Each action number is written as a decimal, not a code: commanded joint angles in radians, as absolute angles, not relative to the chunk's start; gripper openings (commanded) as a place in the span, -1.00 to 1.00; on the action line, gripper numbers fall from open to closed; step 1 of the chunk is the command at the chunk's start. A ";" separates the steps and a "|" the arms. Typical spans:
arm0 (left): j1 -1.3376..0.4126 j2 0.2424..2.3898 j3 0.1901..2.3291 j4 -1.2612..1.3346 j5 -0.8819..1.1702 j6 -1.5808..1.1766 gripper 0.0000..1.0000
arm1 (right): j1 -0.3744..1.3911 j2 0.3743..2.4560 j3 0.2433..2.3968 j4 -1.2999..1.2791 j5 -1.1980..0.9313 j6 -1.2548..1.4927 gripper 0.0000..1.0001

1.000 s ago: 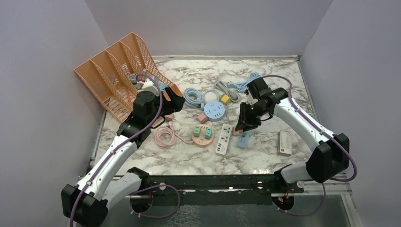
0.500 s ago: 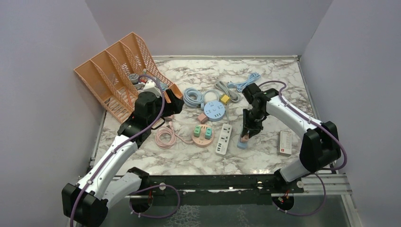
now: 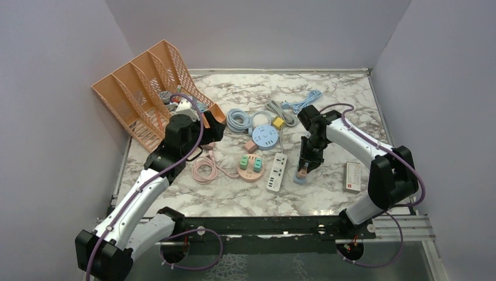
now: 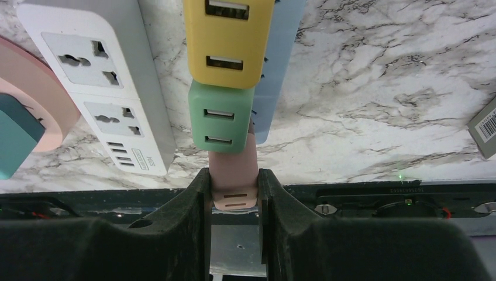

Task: Insert the plug

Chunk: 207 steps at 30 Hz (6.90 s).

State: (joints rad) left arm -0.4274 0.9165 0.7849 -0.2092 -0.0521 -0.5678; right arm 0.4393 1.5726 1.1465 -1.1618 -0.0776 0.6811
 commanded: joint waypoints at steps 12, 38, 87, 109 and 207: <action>-0.429 0.883 0.772 -0.216 -0.110 -0.529 0.56 | 0.441 1.626 1.103 -1.136 0.042 0.786 -0.98; -0.432 0.897 0.775 -0.213 -0.120 -0.512 0.57 | 0.443 1.711 1.135 -0.955 -0.045 0.748 -0.66; -0.437 0.941 0.822 -0.219 -0.117 -0.480 0.57 | 0.506 1.635 1.398 -1.136 0.193 0.855 0.14; -0.438 1.014 0.869 -0.197 -0.048 -0.521 0.57 | 0.506 1.709 1.398 -0.600 0.099 0.543 0.07; -0.492 1.501 0.862 0.451 0.418 -0.828 -0.58 | 0.463 1.659 1.073 0.059 -0.639 1.034 -0.12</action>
